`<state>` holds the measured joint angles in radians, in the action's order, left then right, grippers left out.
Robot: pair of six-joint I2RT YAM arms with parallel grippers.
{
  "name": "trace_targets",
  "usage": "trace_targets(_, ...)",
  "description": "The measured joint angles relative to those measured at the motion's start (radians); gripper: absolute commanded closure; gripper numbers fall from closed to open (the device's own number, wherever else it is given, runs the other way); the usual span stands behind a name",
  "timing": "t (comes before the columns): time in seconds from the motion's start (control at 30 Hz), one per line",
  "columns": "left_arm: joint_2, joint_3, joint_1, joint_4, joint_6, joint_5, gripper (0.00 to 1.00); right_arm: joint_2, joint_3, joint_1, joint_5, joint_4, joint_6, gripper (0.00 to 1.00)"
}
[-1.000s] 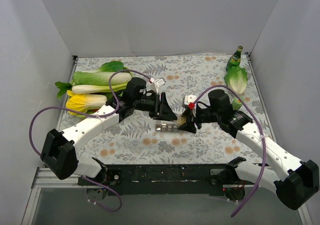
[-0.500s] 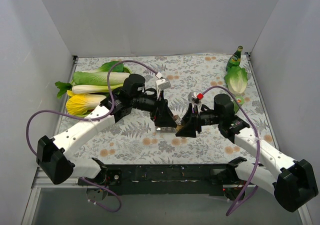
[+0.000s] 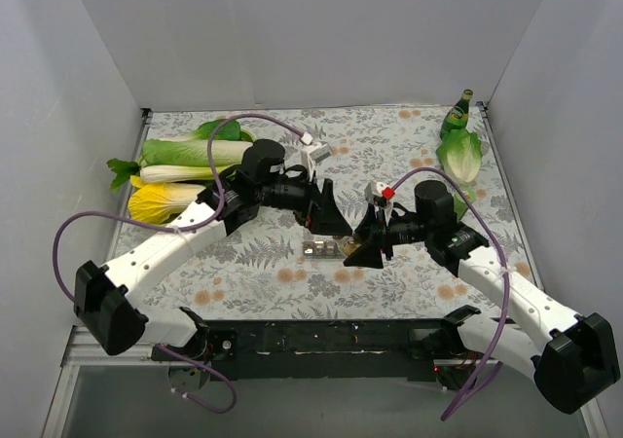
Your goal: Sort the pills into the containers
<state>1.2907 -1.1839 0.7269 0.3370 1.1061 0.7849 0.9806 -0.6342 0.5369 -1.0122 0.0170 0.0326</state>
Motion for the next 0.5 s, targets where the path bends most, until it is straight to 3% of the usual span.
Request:
trace_targets(0.27, 0.130, -0.042, 0.052, 0.098, 0.068, -0.061, 0.28, 0.000, -0.012, 0.000, 0.011, -0.023, -0.054, 0.99)
trace_targets(0.5, 0.161, -0.053, 0.076, 0.141, 0.099, -0.072, 0.47, 0.000, -0.012, 0.000, 0.018, -0.024, -0.066, 0.99)
